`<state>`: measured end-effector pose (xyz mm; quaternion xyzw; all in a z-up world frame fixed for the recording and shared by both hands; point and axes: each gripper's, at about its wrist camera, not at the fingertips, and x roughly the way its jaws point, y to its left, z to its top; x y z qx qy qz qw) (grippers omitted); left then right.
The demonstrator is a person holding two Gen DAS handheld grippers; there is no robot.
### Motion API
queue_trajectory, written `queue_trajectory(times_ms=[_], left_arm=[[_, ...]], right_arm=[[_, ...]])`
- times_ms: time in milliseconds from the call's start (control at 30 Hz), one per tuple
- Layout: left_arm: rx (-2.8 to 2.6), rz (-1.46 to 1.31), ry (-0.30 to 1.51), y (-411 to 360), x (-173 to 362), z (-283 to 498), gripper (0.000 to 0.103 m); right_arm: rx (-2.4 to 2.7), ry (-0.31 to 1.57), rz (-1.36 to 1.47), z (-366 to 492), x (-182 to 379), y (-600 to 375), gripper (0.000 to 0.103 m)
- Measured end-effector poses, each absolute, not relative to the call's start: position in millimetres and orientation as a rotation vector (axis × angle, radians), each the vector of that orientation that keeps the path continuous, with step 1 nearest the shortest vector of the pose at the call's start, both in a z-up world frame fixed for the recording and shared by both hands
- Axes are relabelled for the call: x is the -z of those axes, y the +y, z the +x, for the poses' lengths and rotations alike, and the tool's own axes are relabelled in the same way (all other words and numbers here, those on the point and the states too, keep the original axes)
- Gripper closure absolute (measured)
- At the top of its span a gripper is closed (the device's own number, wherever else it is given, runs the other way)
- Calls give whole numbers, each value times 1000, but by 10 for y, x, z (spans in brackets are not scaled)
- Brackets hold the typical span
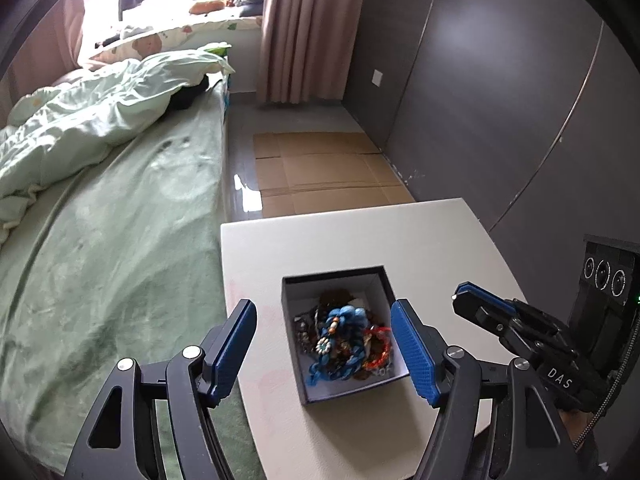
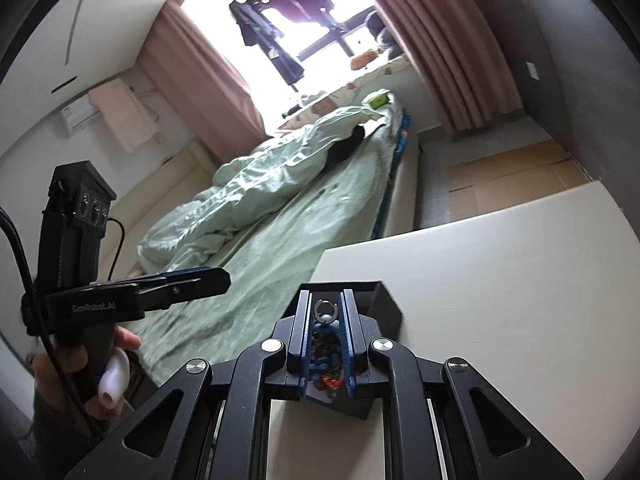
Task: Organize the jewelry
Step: 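Lower the silver ring into the black box and open the right tool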
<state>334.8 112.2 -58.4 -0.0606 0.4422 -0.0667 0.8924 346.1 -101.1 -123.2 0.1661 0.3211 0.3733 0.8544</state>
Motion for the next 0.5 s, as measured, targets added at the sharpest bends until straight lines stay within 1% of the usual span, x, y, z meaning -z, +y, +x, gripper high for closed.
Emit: queue_trajectory(times_ms=[267, 300, 333, 367, 400, 433, 500], left_arm=[[111, -157, 922, 1271, 671, 3219, 32], [110, -163, 924, 1283, 673, 3199, 32], [110, -167, 924, 1289, 673, 3175, 32], [111, -171, 922, 1293, 663, 3156, 32], [110, -172, 919, 1294, 648, 3137, 32], [109, -172, 915, 1291, 633, 3121, 32], [108, -174, 902, 1279, 586, 3066, 27]], right_arm=[[-866, 682, 285, 3501, 1175, -685, 88], [-869, 691, 271, 3500, 1175, -645, 86], [-864, 716, 261, 3525, 1197, -608, 69], [-847, 736, 265, 3549, 1228, -603, 46], [-827, 740, 272, 3563, 1246, -631, 42], [-812, 735, 283, 3563, 1250, -674, 42], [-805, 730, 311, 3563, 1234, -784, 42]])
